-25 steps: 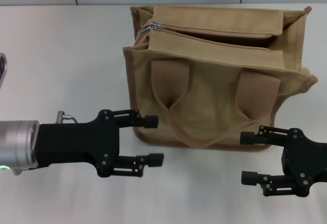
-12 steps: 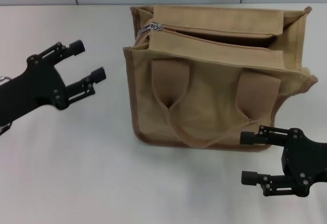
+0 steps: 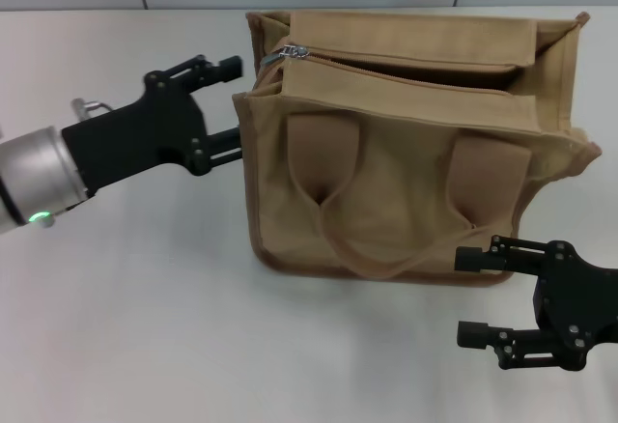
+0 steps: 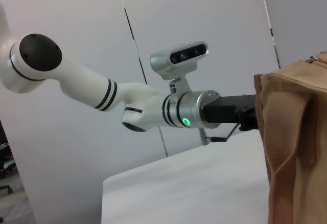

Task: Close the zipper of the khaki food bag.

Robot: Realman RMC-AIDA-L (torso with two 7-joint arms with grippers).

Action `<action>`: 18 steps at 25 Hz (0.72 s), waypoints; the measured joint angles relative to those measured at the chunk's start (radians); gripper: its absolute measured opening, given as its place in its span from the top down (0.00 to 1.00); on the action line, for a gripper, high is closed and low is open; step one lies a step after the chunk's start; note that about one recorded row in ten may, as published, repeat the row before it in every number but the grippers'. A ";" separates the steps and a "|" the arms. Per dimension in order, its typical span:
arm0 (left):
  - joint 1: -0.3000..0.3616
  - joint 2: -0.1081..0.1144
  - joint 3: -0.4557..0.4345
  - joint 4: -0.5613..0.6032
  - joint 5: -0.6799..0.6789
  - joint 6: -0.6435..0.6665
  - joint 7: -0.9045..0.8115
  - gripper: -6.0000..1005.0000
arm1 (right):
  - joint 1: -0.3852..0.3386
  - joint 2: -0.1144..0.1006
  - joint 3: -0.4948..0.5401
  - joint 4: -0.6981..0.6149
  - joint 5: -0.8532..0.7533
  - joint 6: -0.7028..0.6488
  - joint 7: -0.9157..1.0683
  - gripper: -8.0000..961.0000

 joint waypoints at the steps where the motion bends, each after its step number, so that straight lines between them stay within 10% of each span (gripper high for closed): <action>1: 0.000 0.000 0.000 0.000 0.000 0.000 0.000 0.27 | 0.000 0.000 0.000 0.000 0.000 0.000 0.000 0.19; 14: -0.012 0.002 0.015 -0.010 -0.075 -0.021 0.003 0.51 | 0.005 0.000 -0.006 0.000 0.006 0.005 -0.004 0.19; 18: 0.006 0.004 0.013 -0.003 -0.092 -0.007 0.004 0.76 | 0.009 0.000 -0.007 0.000 0.006 0.007 -0.004 0.20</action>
